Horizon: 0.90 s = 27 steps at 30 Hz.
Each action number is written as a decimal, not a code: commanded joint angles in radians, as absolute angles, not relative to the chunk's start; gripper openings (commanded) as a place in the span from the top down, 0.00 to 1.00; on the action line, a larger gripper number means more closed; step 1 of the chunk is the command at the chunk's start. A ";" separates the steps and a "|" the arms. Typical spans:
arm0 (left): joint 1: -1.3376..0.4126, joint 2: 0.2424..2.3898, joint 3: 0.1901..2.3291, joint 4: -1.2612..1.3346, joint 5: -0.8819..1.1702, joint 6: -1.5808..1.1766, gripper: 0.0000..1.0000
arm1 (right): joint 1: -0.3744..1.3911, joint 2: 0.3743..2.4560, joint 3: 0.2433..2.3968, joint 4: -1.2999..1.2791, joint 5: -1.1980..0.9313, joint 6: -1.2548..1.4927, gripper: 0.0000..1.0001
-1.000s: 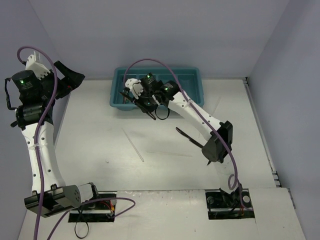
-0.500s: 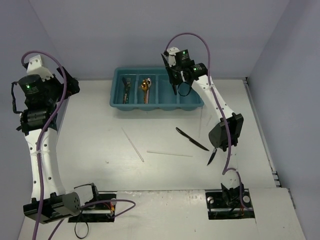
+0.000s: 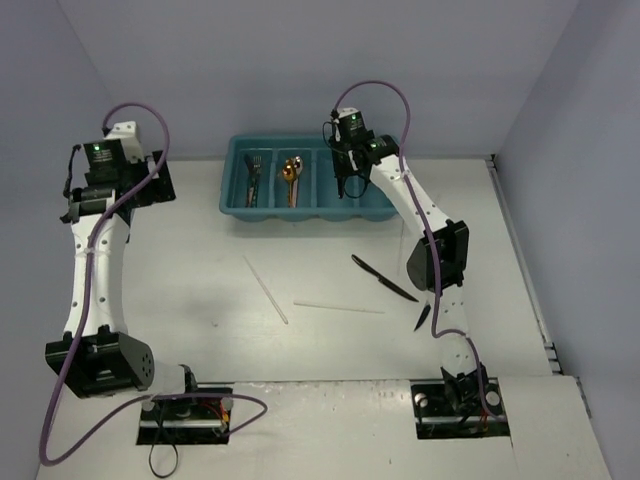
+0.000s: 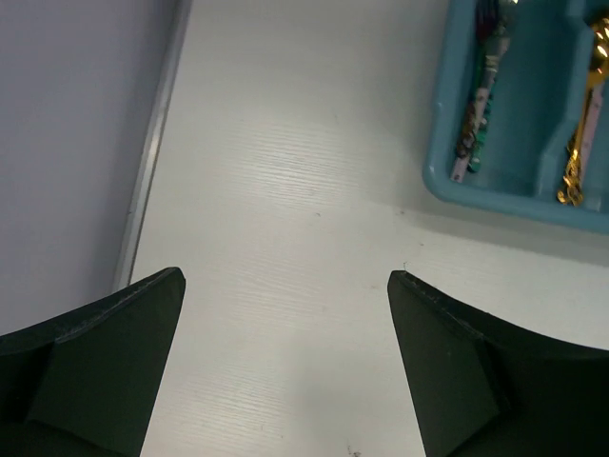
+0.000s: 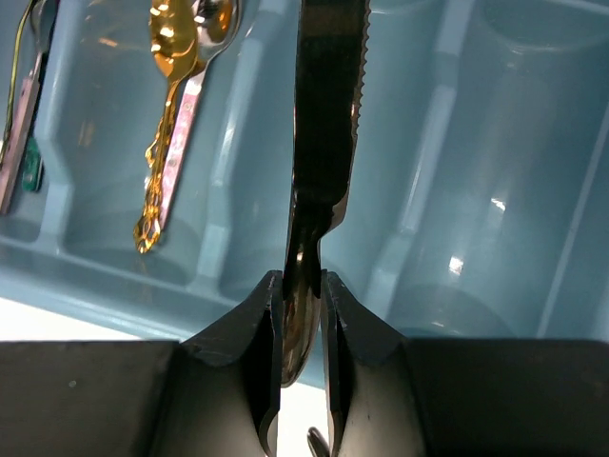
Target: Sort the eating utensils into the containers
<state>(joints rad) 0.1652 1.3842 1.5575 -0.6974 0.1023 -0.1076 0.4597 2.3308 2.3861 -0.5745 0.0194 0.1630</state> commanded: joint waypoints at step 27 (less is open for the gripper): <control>-0.031 1.404 1.540 -0.671 0.137 -0.102 0.13 | 0.415 2.432 2.482 -0.436 -0.148 0.155 0.44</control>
